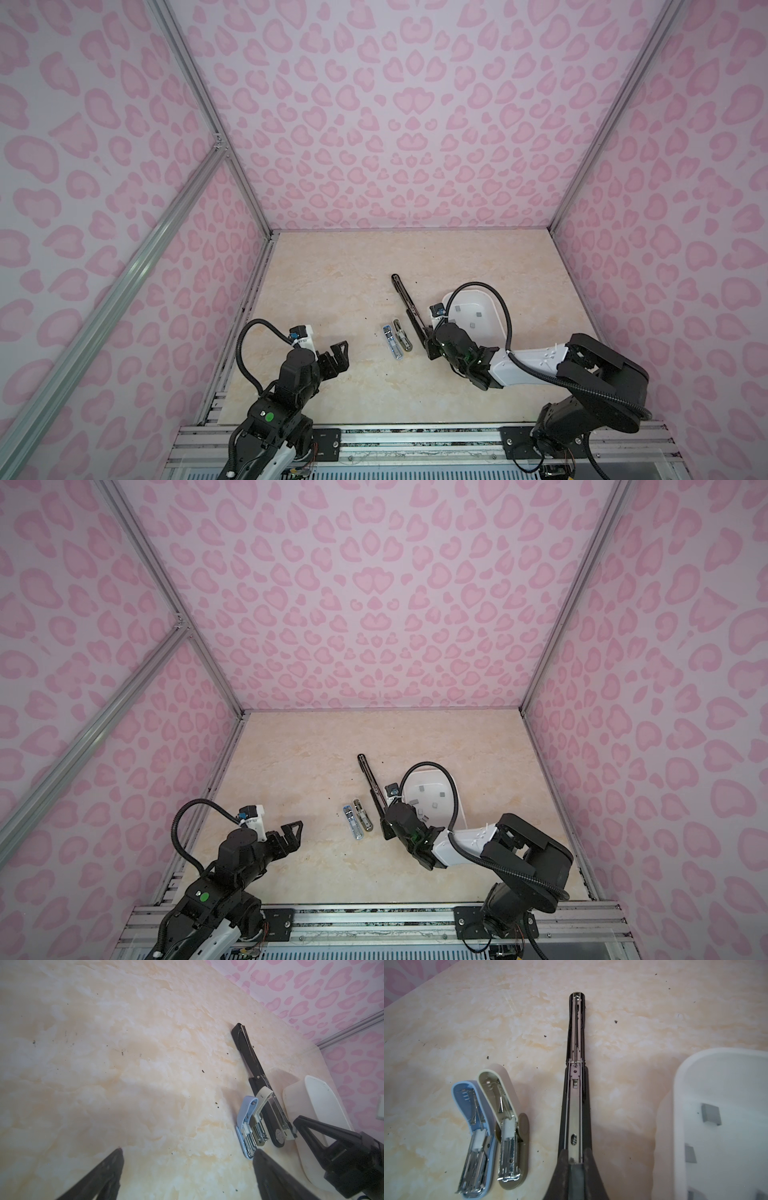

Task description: Load the staples into the stapler

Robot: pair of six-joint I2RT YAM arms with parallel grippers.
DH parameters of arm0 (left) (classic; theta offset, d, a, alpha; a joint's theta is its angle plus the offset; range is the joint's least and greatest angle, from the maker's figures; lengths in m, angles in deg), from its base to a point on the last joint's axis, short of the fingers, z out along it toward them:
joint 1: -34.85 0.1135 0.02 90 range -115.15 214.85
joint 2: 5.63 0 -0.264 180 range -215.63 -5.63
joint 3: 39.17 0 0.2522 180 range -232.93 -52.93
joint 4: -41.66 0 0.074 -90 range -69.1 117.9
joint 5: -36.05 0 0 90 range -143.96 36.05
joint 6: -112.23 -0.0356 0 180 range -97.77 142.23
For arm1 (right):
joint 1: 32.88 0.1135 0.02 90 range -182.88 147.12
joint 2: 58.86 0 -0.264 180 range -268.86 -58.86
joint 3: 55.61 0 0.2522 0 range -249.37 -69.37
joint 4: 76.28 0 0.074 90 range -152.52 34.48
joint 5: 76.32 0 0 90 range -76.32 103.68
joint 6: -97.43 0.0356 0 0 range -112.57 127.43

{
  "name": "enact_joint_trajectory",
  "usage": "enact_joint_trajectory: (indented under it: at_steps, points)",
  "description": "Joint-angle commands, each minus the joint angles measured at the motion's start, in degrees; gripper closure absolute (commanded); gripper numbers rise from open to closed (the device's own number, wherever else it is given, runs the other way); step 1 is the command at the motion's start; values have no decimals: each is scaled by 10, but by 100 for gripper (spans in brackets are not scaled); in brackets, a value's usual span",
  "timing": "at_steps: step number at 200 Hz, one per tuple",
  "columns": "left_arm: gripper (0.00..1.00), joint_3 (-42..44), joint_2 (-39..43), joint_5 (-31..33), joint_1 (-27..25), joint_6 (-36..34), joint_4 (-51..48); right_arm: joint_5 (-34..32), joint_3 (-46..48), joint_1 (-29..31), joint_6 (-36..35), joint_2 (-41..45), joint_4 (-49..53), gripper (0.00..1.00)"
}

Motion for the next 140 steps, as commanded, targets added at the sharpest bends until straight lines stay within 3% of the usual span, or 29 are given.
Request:
enact_joint_trajectory:
  at_steps: [1,140]
  points:
    - [2,1,1,6,0,0,3,-14,-6,2,2,-1,5,90]
    - [2,1,1,6,0,1,3,-16,-18,4,-2,-23,2,90]
